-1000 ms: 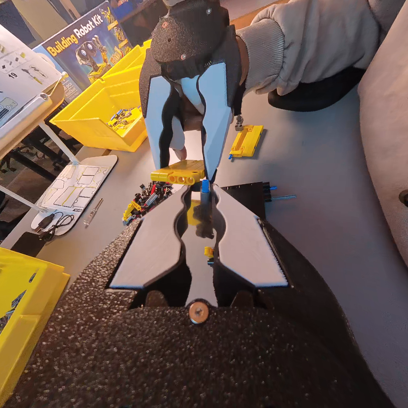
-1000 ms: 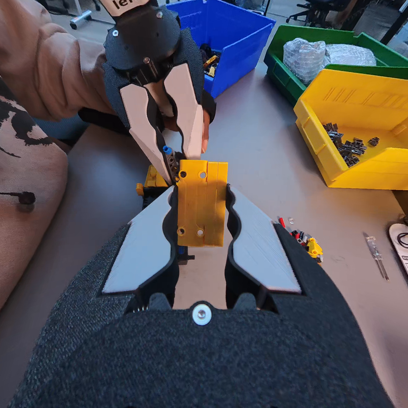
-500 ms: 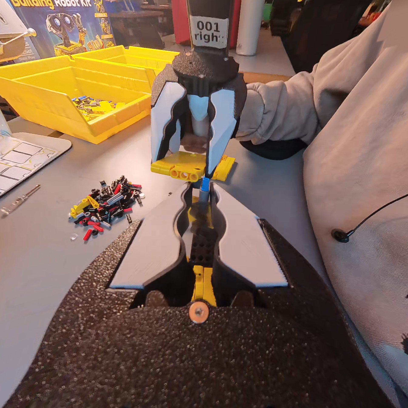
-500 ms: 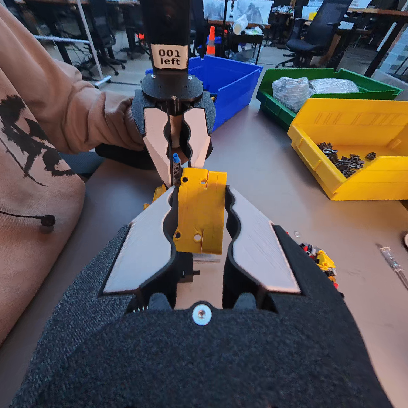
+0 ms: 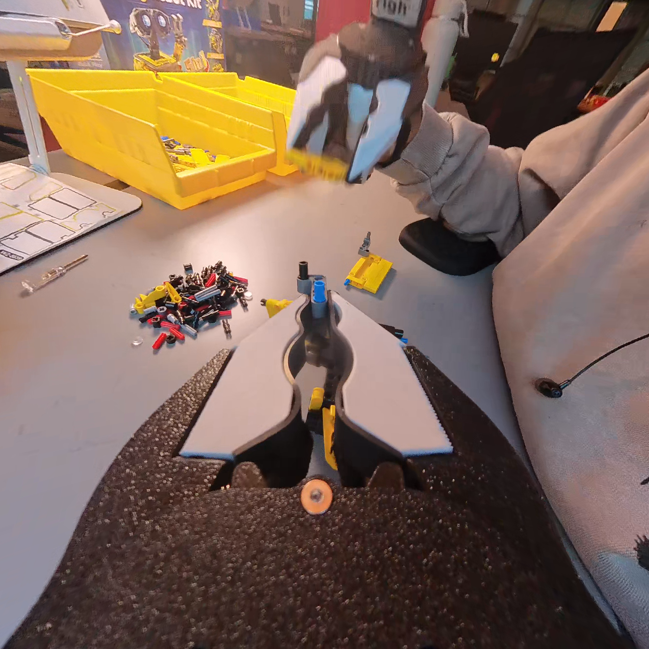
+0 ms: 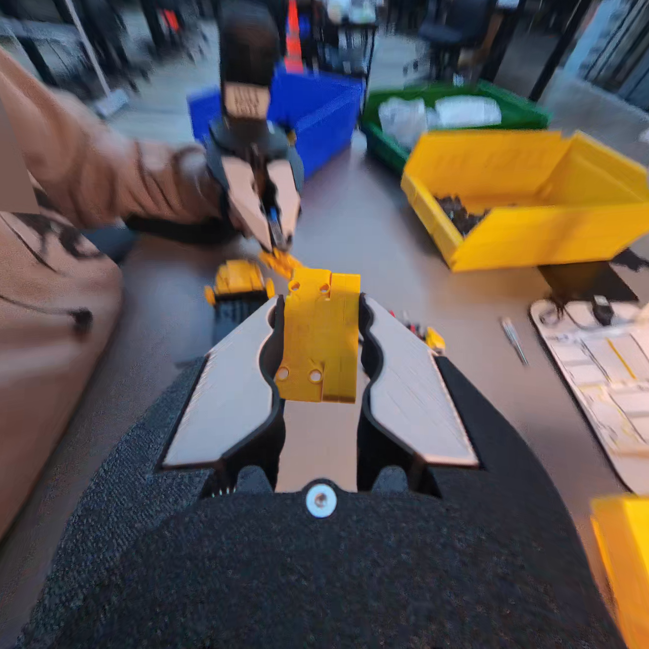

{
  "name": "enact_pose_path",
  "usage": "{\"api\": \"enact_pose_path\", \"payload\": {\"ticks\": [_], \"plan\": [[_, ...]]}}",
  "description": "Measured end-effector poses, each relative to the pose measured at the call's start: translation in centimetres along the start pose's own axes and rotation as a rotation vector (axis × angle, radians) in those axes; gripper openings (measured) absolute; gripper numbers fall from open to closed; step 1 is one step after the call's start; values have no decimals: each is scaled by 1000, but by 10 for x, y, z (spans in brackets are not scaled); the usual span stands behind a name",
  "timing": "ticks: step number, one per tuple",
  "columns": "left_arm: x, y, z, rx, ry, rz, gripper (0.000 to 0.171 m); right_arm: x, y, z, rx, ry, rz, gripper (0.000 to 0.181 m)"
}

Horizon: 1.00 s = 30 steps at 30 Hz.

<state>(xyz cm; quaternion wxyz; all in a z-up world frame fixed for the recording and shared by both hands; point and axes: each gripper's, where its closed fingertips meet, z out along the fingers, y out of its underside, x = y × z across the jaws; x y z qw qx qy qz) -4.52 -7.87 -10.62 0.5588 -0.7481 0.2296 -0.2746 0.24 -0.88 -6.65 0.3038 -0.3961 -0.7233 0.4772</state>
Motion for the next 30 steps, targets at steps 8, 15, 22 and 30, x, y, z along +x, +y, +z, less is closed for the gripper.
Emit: {"api": "enact_pose_path", "payload": {"ticks": [8, 15, 22, 30], "plan": [[10, -15, -4, 138, 137, -167, 6, -5, 148, -1, -567, -1, 10, 42], [20, -43, -11, 330, 292, -308, 5, -14, 53, 11, -140, -2, 31, 64], [-3, -54, 9, 421, 188, -552, 5, -34, -20, 52, 116, 284, -329, 46], [-11, -57, 16, 467, 228, -780, 6, -14, -12, 63, 23, 469, -495, 23]]}}
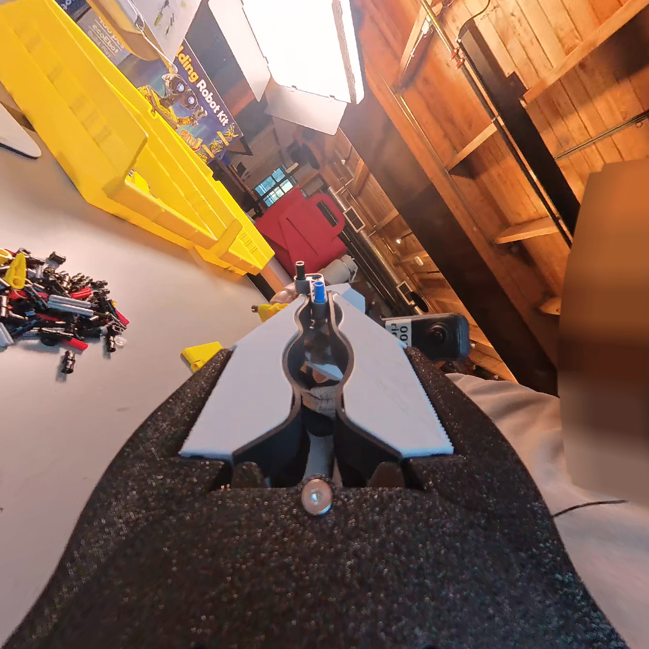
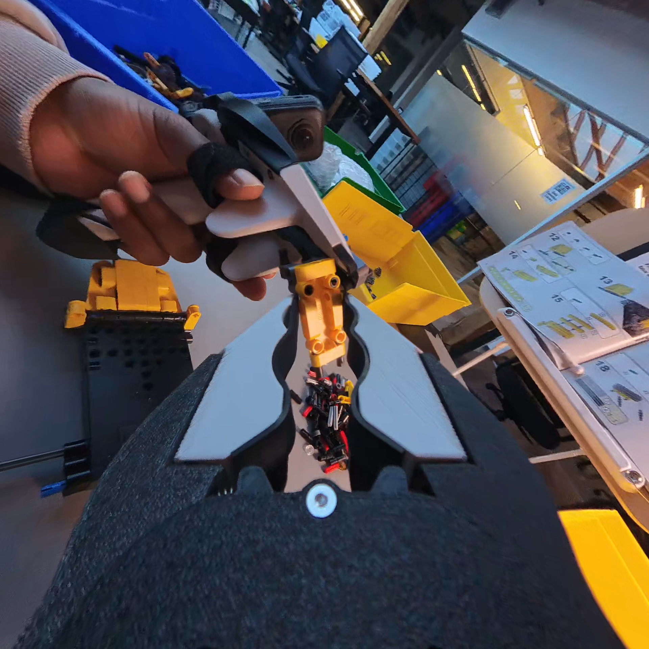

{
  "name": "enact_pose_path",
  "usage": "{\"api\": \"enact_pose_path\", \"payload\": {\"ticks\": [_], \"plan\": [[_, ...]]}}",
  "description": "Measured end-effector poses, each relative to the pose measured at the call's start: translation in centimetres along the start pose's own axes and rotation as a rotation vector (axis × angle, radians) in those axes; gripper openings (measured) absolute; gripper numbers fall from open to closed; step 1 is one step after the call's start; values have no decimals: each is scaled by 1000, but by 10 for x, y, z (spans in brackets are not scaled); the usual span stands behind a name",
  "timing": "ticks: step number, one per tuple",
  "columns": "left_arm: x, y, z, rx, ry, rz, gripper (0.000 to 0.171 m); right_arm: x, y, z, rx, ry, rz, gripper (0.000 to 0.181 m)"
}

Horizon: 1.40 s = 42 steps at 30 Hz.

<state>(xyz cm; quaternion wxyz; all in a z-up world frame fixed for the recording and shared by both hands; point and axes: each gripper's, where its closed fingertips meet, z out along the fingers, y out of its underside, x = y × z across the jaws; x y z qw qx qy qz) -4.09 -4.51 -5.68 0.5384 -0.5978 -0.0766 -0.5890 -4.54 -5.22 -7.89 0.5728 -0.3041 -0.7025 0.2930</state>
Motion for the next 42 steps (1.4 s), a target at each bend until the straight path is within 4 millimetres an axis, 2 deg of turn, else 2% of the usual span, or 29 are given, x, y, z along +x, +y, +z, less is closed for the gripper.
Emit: {"api": "enact_pose_path", "payload": {"ticks": [2, 4, 7, 9, 15, 17, 21, 27, 30, 33, 35, 37, 40, 42], "plan": [[7, 0, -2, -24, 38, 19, 12, 1, -3, -5, 52, -51, 69, 23], [15, -1, -4, -49, 62, 72, 27, 6, -7, -13, 109, -121, 214, 22], [26, -12, -12, -32, 85, 176, 31, 13, -9, -24, 185, -195, 370, 23], [28, -13, -16, -62, 62, 308, 35, 9, -13, -29, 232, -281, 479, 23], [19, 24, -16, -311, -66, 846, 45, -17, -31, -37, 312, -640, 841, 23], [24, 34, -13, -337, -59, 966, 39, -33, -33, -41, 270, -791, 934, 22], [35, 51, -15, -386, 3, 1049, 10, -45, -42, -52, 302, -983, 1089, 23], [42, 61, -15, -398, 50, 1085, 9, -53, -51, -61, 300, -1123, 1179, 22], [38, 51, -10, -380, 1, 1109, 8, -44, -46, -58, 298, -1063, 1182, 22], [27, 29, -2, -364, -91, 1116, 8, -16, -37, -48, 336, -861, 1125, 18], [24, 19, 6, -371, -97, 1082, 8, 6, -32, -45, 374, -661, 982, 20], [18, 14, 16, -382, -103, 1054, 8, 15, -30, -45, 358, -524, 816, 27], [9, 18, 27, -385, -95, 1046, 8, 22, -21, -42, 287, -376, 656, 33], [4, 28, 28, -388, -83, 1023, 8, 18, -12, -40, 231, -343, 589, 21]]}}
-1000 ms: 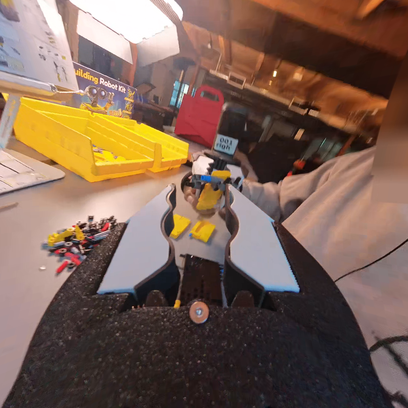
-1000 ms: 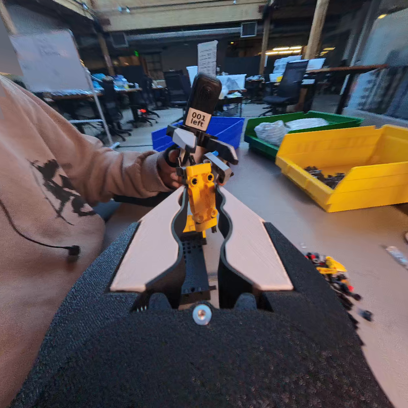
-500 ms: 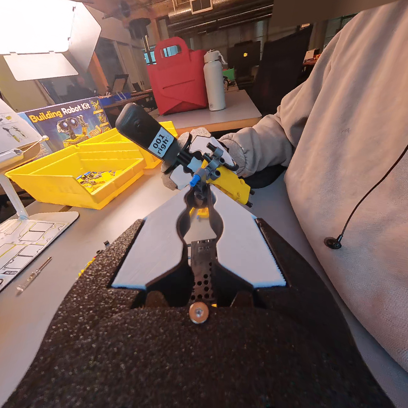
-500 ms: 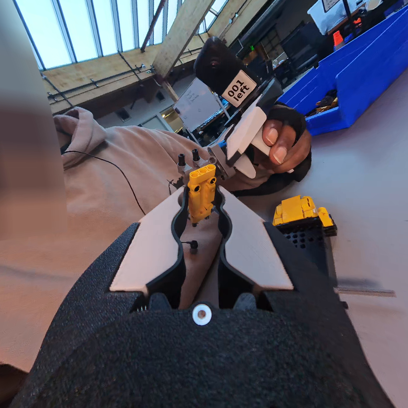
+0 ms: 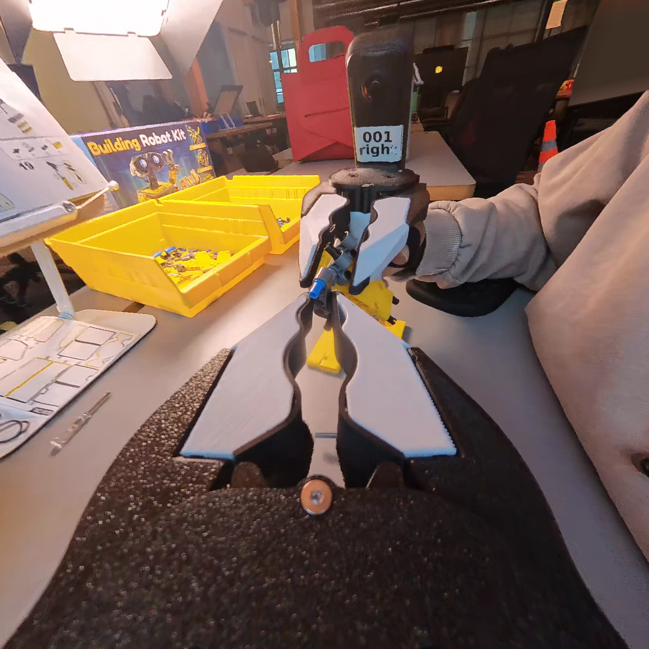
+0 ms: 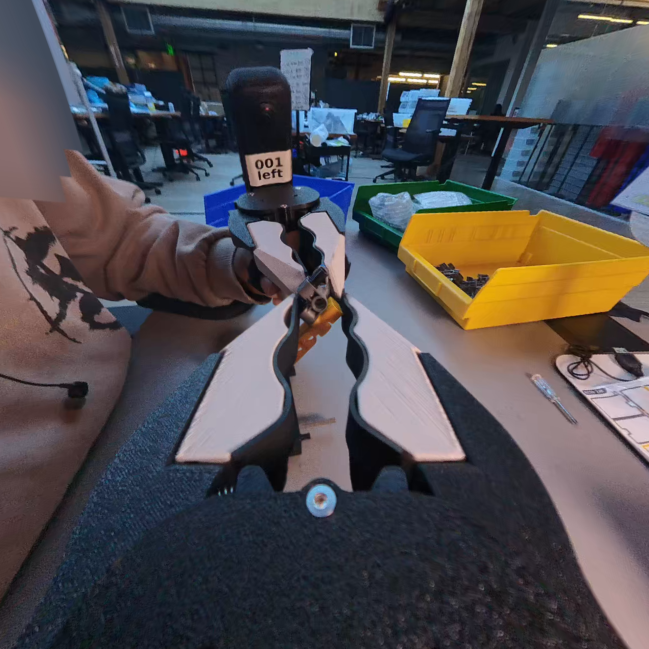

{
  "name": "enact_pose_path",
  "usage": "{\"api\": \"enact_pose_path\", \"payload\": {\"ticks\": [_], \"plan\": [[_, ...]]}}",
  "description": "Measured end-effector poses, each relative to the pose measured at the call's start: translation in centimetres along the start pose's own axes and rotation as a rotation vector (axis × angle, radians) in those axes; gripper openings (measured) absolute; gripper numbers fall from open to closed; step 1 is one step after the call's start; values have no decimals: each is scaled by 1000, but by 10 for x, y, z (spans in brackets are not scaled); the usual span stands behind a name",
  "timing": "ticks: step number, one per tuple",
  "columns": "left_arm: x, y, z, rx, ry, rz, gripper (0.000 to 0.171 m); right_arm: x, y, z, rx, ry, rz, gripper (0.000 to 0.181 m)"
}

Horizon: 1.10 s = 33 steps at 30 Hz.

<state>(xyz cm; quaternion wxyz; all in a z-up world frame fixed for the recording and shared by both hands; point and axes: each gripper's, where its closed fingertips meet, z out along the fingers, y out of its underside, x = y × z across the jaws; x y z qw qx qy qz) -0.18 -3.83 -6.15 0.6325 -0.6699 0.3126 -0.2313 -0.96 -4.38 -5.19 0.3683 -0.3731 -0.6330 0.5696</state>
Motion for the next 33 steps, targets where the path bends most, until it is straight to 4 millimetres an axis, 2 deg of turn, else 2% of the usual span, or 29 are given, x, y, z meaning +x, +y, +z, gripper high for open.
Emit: {"api": "enact_pose_path", "payload": {"ticks": [4, 13, 16, 20, 25, 29, 33], "plan": [[7, 16, -2, -17, -1, -39, 8, -5, 23, 0, -102, -35, -52, 22], [22, 22, -12, -33, 77, -23, 7, -21, 31, 4, -87, -193, 135, 22], [22, 18, -14, -2, 80, -36, 15, -24, 34, 6, -96, -214, 177, 22], [27, 19, -15, -19, 120, -74, 6, -28, 34, 9, -88, -232, 196, 22], [26, 20, -17, -57, 119, -99, 6, -23, 26, 10, -45, -138, 43, 25], [29, 22, -17, -69, 130, -97, 6, -29, 26, 10, -82, -98, -170, 14], [27, 17, -18, -59, 132, -111, 5, -29, 24, 9, -107, -107, -181, 11]]}}
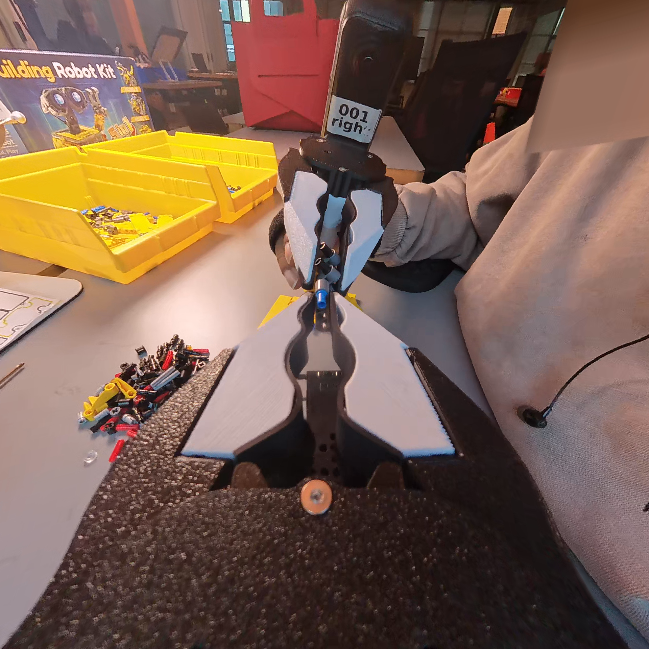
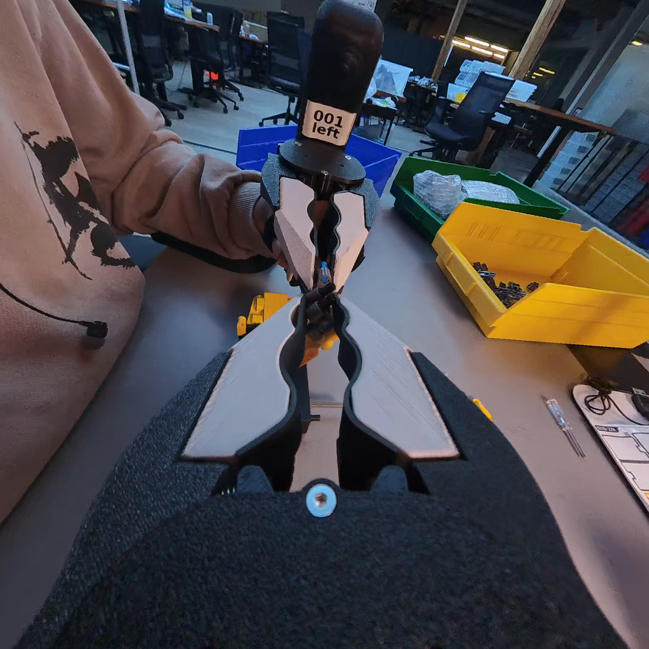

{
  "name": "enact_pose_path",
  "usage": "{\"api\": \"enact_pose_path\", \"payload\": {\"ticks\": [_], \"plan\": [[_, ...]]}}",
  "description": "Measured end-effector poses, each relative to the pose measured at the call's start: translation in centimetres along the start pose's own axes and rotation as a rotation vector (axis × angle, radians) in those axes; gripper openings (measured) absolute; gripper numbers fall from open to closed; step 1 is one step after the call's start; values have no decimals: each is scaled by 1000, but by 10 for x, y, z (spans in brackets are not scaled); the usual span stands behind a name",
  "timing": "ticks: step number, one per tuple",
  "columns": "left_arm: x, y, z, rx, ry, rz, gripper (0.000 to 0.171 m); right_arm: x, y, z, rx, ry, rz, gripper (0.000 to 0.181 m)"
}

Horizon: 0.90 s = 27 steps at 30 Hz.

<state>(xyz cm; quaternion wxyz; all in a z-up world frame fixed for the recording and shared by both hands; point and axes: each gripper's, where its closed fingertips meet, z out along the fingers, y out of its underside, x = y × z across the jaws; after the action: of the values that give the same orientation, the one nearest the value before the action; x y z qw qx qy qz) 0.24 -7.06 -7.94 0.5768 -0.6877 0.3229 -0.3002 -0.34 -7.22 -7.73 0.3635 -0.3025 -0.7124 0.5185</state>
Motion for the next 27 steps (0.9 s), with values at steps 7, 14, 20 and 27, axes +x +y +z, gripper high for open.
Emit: {"api": "enact_pose_path", "payload": {"ticks": [7, 14, 20, 27], "plan": [[-34, -35, -55, 197, -121, -53, 5, 34, -2, -39, 63, 82, 100, 11], [-29, -17, -37, 114, -107, -10, 6, 34, 9, -28, 13, 46, 113, 13], [-25, -16, -35, 142, -76, -30, 6, 56, 55, -59, -205, 126, 178, 13], [-21, -9, -27, 146, -40, -57, 6, 98, 134, -136, -542, 379, 259, 13]]}}
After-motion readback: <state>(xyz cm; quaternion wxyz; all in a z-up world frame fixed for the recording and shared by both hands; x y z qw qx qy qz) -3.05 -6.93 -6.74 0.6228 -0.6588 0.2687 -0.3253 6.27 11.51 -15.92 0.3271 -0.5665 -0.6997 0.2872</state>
